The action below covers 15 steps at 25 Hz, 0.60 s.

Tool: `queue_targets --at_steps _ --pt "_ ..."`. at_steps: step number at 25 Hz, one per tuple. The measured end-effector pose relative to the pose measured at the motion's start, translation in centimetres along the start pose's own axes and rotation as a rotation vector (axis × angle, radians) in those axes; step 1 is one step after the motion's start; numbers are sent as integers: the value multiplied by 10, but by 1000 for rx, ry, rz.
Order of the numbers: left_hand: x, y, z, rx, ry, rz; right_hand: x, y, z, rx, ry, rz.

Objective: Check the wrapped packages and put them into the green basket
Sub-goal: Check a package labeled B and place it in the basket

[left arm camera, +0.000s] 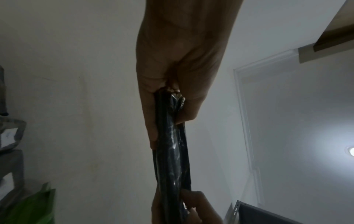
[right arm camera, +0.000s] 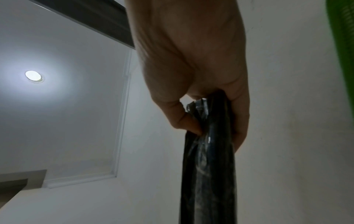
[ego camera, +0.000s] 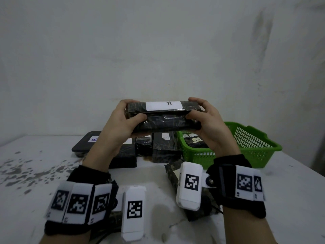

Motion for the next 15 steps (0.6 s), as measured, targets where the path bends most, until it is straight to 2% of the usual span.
queue_targets --at_steps 3,5,11,15 --pt "1 0 -1 -10 -16 -4 2 0 0 -39 -15 3" --pt "3 1 0 -29 -16 22 1 -1 -5 -74 28 -13" --pt "-4 4 -3 9 94 40 -2 -7 -1 -68 79 -59" --pt "-4 4 -6 55 113 14 -1 -4 8 -48 10 -67"
Point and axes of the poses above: each hand's wrist, its own x-axis towards the middle knuckle, its own z-axis out of the back of the hand, y = z × x, the point moved 8 cm from there along x, towards the middle knuckle, and after that the axes turned 10 degrees about -z, right-handed, at the moved point
